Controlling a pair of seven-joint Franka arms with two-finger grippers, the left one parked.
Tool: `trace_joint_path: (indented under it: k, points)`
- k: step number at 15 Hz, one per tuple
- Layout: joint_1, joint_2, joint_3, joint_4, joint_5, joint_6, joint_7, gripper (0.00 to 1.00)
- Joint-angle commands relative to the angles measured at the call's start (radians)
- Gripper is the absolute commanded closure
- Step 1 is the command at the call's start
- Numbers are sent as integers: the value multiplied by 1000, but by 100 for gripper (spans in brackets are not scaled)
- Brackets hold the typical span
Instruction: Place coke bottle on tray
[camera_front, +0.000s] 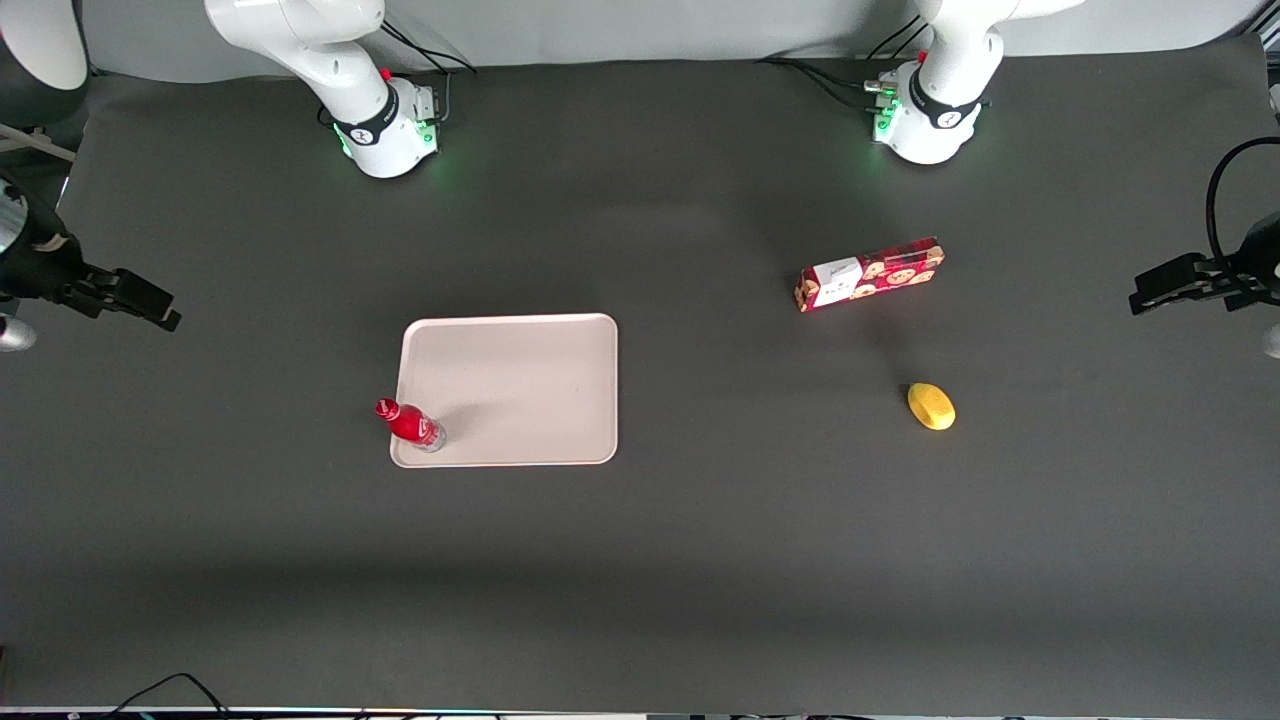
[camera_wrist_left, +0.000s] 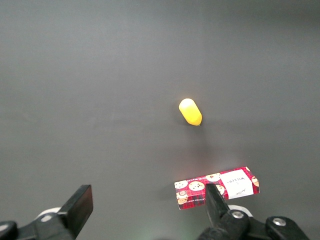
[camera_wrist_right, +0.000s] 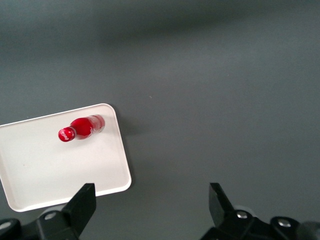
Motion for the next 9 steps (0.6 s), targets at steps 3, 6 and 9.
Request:
trace_joint_path:
  k: [3, 6, 9]
  points:
    - [-50, 4, 31, 21, 18, -5, -35, 0]
    - [-47, 29, 31, 33, 15, -4, -37, 0]
    - [-52, 32, 30, 44, 22, -11, -34, 0]
